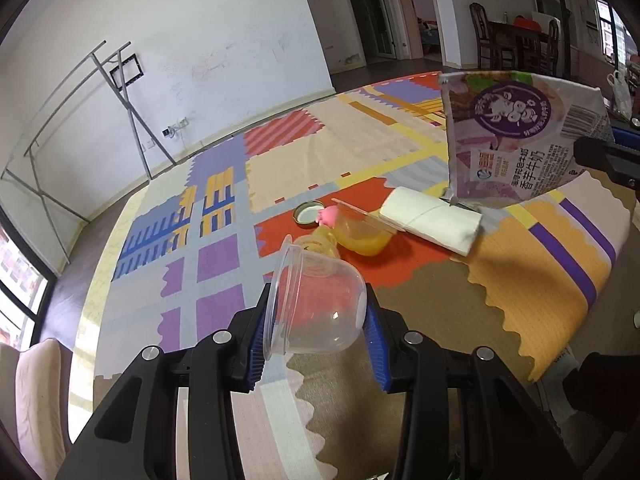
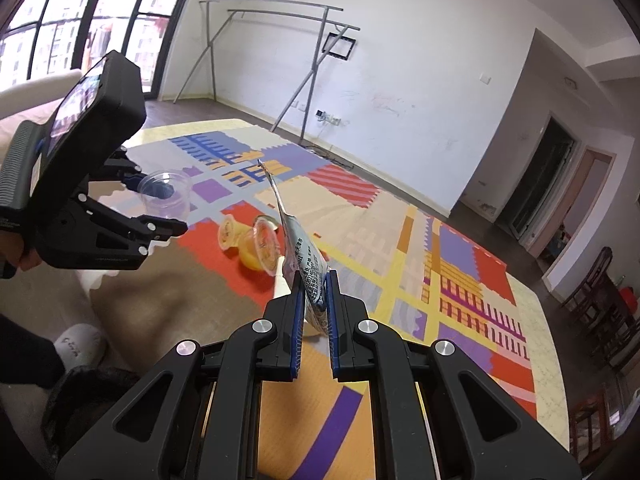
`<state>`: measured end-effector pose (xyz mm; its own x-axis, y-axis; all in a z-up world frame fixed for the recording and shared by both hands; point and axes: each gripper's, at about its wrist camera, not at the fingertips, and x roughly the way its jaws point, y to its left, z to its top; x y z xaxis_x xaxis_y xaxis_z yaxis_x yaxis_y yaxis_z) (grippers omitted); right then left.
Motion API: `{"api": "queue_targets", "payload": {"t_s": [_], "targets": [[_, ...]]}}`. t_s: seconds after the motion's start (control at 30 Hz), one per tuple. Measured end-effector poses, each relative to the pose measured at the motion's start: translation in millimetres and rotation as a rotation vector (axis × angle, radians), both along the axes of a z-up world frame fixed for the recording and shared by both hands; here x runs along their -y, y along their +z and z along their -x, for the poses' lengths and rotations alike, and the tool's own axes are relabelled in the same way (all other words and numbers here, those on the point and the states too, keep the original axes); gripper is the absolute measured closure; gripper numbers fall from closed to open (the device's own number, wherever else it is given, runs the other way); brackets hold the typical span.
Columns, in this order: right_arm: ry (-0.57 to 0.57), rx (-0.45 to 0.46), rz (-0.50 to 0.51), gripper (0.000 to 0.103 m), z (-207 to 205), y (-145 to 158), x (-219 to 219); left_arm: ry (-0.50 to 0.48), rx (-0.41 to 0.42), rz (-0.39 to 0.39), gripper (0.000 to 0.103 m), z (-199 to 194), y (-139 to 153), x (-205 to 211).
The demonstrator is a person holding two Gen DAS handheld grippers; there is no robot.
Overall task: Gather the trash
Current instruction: 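Lift the cup and carton and carry both toward the bin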
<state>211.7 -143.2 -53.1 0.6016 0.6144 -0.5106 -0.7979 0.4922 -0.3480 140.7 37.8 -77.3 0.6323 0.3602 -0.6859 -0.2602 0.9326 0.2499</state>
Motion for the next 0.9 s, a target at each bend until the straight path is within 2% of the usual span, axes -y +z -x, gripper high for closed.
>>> {"api": "queue_targets", "payload": {"t_s": [0.33, 0.77, 0.9], "targets": [[0.022, -0.031, -0.006, 0.092, 31, -2, 29, -0.016, -0.007, 0.018, 0.059, 42, -5, 26], [0.110, -0.068, 0.090, 0.092, 88, -38, 49, -0.118, -0.080, 0.026, 0.059, 97, -39, 66], [0.151, -0.146, 0.103, 0.092, 92, -51, 51, -0.158, -0.103, 0.077, 0.059, 112, -51, 76]]}}
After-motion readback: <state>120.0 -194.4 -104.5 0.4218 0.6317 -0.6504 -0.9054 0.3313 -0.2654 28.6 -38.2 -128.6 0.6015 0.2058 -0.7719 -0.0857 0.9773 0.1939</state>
